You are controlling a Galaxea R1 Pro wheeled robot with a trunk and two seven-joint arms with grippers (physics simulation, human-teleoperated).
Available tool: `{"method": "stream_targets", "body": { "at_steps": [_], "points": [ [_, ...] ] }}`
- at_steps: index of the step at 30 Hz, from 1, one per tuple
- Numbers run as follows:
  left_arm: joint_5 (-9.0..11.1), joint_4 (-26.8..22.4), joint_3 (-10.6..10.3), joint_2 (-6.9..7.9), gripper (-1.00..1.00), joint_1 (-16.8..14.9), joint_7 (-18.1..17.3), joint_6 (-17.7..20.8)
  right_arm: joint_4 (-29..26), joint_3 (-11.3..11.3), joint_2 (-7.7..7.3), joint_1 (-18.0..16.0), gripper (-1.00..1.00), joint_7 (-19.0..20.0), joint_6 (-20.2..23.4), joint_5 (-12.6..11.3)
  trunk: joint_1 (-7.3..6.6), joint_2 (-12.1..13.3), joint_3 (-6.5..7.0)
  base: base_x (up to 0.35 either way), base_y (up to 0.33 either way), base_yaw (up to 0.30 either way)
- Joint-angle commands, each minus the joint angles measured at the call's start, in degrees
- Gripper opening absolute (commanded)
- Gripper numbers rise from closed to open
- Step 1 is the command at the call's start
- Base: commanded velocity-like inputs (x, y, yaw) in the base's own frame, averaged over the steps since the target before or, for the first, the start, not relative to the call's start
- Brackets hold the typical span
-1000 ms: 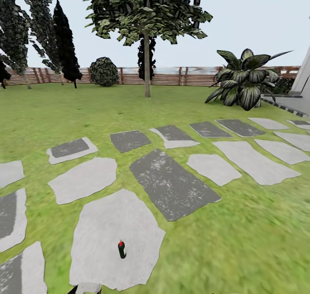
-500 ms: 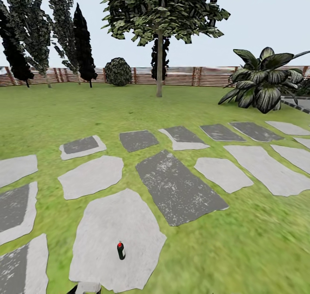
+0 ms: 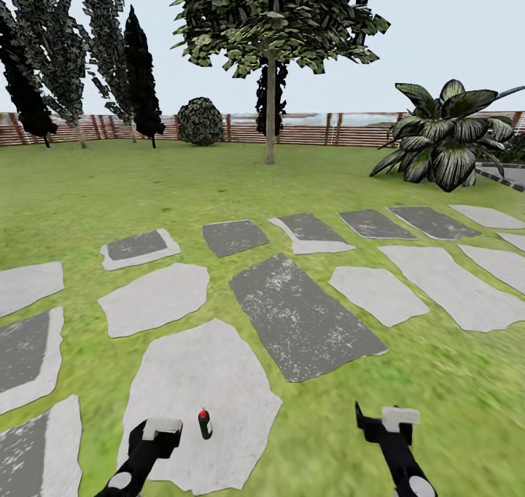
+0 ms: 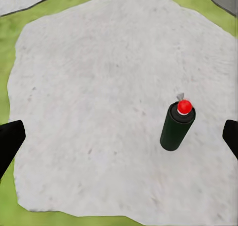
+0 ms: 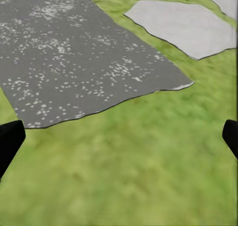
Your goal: Pick up the pesticide atomizer in the garden and spray insectifuge to fully cover both potted plants in the garden.
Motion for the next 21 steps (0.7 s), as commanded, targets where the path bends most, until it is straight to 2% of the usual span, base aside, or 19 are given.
{"method": "stream_targets", "body": {
  "at_steps": [1, 4, 7, 13, 21],
  "points": [
    [-0.47, -0.04, 0.08, 0.02, 1.00, -0.80, -0.03, 0.53, -1.48, 0.03, -0.02, -1.08, 1.00, -0.44, 1.53, 0.01, -0.01, -0.02, -0.05, 0.000, 0.000, 0.000],
    [-0.48, 0.27, 0.02, 0.18, 1.00, -2.76, -1.15, 3.36, -3.33, 0.03, -0.02, -2.05, 1.00, -0.61, 3.35, 0.00, -0.01, -0.02, -0.05, 0.000, 0.000, 0.000],
    [-0.66, 0.34, -0.16, 0.22, 1.00, -3.42, -2.22, 4.65, -3.81, 0.02, -0.10, -2.30, 1.00, -0.56, 3.76, 0.06, -0.01, -0.02, -0.05, 0.000, 0.000, 0.000],
    [-2.82, -0.17, -0.42, 0.07, 1.00, -3.15, -2.58, 4.81, -3.88, 0.05, -0.15, -2.38, 1.00, -0.51, 3.91, 0.10, -0.01, -0.02, -0.05, 0.000, 0.000, 0.000],
    [-3.28, -0.23, -0.28, -0.03, 1.00, -3.13, -2.55, 4.81, -4.04, 0.16, -0.12, -2.38, 1.00, -0.42, 3.91, -0.01, -0.01, -0.02, -0.05, 0.113, 0.092, 0.000]
  ]
}}
